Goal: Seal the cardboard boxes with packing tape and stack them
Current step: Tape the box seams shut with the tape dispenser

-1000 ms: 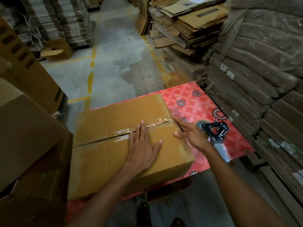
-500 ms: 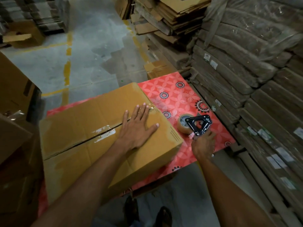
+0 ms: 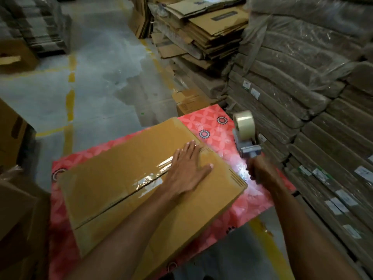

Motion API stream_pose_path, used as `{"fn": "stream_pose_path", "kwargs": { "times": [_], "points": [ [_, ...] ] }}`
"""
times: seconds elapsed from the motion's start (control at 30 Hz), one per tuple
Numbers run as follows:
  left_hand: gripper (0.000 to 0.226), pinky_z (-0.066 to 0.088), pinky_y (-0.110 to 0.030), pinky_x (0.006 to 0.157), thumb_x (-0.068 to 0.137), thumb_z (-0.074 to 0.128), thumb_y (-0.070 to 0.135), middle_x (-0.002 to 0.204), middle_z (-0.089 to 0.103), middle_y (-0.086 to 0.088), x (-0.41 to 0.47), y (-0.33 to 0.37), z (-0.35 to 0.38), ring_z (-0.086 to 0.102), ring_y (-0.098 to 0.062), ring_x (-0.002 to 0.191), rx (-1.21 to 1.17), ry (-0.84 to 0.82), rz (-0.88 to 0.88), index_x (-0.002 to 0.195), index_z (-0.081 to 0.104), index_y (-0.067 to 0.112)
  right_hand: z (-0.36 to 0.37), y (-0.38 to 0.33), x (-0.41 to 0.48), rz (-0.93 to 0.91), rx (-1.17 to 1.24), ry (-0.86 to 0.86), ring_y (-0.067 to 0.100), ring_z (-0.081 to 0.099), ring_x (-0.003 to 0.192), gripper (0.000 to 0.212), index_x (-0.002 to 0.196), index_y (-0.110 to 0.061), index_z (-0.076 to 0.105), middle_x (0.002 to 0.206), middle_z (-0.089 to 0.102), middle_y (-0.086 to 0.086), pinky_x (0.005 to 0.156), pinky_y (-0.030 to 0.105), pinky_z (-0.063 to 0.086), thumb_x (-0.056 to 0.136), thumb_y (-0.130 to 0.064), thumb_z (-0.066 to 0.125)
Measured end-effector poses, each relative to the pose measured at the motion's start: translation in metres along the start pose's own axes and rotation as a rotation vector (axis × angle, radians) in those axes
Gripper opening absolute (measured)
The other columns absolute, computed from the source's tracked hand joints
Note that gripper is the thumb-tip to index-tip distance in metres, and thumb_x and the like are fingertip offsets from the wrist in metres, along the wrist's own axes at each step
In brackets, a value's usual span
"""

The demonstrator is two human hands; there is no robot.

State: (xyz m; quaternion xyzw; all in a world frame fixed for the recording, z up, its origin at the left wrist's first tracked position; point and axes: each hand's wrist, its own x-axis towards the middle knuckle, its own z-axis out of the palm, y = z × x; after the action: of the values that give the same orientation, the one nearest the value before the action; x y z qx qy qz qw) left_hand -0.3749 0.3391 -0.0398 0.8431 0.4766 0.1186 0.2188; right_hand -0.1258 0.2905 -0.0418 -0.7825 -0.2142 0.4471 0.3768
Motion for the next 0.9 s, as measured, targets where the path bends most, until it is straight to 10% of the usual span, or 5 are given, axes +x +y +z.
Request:
{"fn": "stream_pose_path", "kwargs": {
  "times": [0.13, 0.27, 0.4, 0.63, 0.9],
  "points": [
    [0.056, 0.050, -0.032, 0.093, 0.086, 0.058, 0.059, 0.105, 0.071, -0.003, 0.048, -0.001, -0.045, 0.065, -0.022, 0.098, -1.020, 0.158, -0.335, 0.121, 0.063, 0.015, 0.014, -0.075, -0.064, -0.102, 0.340, -0.429, 0.014, 0.037, 0.038, 0.023, 0.065, -0.013, 0.051, 0.050, 0.041, 0.002, 0.036, 0.020, 0.031, 0.087, -0.017, 0.055],
    [0.070, 0.054, -0.042, 0.078, 0.094, 0.050, 0.066, 0.080, 0.069, -0.019, 0.077, -0.004, -0.095, 0.070, -0.030, 0.062, -1.652, -0.226, -0.627, 0.079, 0.069, 0.000, 0.042, -0.103, -0.102, -0.355, 0.258, -0.516, 0.021, 0.044, 0.045, 0.018, 0.081, -0.003, 0.057, 0.058, 0.048, 0.010, 0.044, 0.027, 0.038, 0.069, -0.014, 0.065],
    [0.069, 0.061, -0.037, 0.063, 0.088, 0.059, 0.063, 0.100, 0.068, -0.021, 0.074, -0.029, -0.117, 0.072, -0.032, 0.075, -1.730, -0.299, -0.616, 0.117, 0.061, 0.000, 0.062, -0.104, -0.117, -0.433, 0.156, -0.546, 0.022, 0.044, 0.046, 0.013, 0.078, -0.005, 0.058, 0.062, 0.049, 0.011, 0.046, 0.027, 0.036, 0.069, -0.011, 0.066],
    [0.014, 0.060, -0.026, 0.068, 0.101, 0.050, 0.002, 0.071, 0.072, -0.014, 0.059, -0.057, -0.118, 0.072, -0.018, 0.059, -1.610, -0.244, -0.627, 0.094, 0.063, 0.000, 0.080, -0.095, -0.118, -0.463, 0.075, -0.547, 0.021, 0.043, 0.050, 0.021, 0.087, -0.001, 0.058, 0.067, 0.050, 0.011, 0.047, 0.028, 0.036, 0.070, -0.012, 0.065],
    [0.037, 0.063, -0.030, 0.061, 0.101, 0.048, 0.030, 0.074, 0.073, -0.018, 0.065, -0.048, -0.117, 0.074, -0.025, 0.065, -1.628, -0.239, -0.644, 0.094, 0.070, 0.001, 0.071, -0.083, -0.103, -0.424, 0.104, -0.557, 0.018, 0.044, 0.051, 0.019, 0.086, -0.004, 0.057, 0.066, 0.050, 0.007, 0.048, 0.026, 0.037, 0.071, -0.012, 0.065]
  ]
}}
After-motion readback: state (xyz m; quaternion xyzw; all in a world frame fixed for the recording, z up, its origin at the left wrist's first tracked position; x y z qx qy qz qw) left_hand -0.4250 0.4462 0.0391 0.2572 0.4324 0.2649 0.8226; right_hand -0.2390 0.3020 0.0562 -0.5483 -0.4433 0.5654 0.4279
